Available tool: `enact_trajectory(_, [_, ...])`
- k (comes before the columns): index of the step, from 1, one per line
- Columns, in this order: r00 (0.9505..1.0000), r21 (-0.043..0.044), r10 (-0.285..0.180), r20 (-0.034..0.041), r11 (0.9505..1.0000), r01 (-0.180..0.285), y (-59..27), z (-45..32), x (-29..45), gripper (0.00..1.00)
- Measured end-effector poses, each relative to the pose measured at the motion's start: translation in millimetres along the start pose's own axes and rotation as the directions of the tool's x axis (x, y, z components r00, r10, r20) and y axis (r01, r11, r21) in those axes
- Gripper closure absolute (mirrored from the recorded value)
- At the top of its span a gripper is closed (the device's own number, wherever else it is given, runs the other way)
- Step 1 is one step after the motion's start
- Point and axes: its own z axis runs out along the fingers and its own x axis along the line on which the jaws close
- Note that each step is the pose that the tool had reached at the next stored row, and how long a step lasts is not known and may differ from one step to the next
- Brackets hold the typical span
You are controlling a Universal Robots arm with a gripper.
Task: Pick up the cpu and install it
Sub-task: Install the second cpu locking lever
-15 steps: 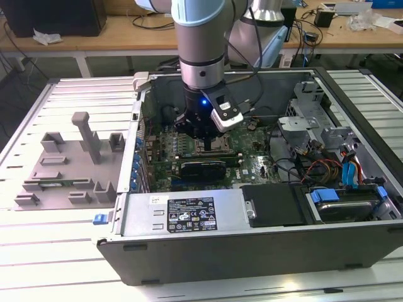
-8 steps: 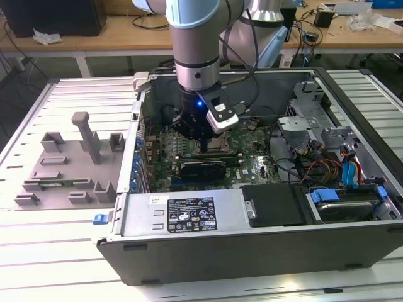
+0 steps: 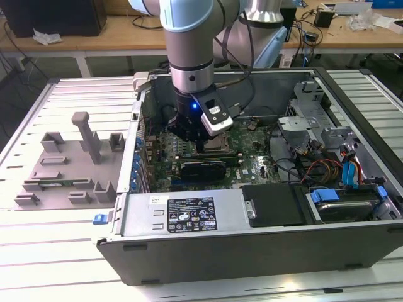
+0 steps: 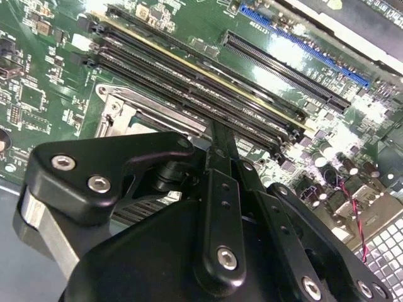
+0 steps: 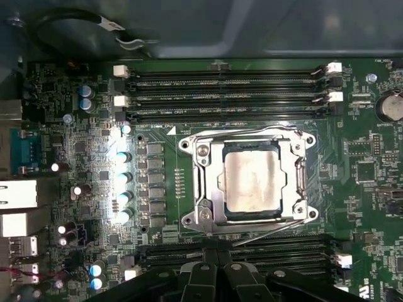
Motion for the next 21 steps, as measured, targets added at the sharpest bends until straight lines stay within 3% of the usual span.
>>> enact_trajectory(3, [1.0, -0.0193, 0.001, 0.0003, 0.9998, -0.001, 0.0, 0.4, 0.1, 0.89])
enact_trajectory(4, [1.0, -0.0316, 0.002, 0.0012, 0.9995, -0.002, -0.9, 0.4, 0.2, 0.89])
enact_trajectory(9, [1.0, -0.0699, 0.005, 0.0012, 0.9975, -0.005, -15.1, 0.4, -0.3, 0.89])
enact_trajectory(11, [1.0, -0.1053, 0.008, 0.0017, 0.9944, -0.008, -18.9, 0.4, -0.4, 0.89])
enact_trajectory(13, [0.9999, -0.1313, 0.01, 0.0022, 0.9913, -0.009, -21.7, 0.5, -0.4, 0.89])
enact_trajectory(17, [0.9999, -0.1655, 0.012, 0.0024, 0.9861, -0.012, -32.5, 1.9, -0.6, 0.89])
enact_trajectory(21, [0.9999, -0.1883, 0.014, 0.0034, 0.982, -0.013, -39.8, 4.6, 1.9, 0.89])
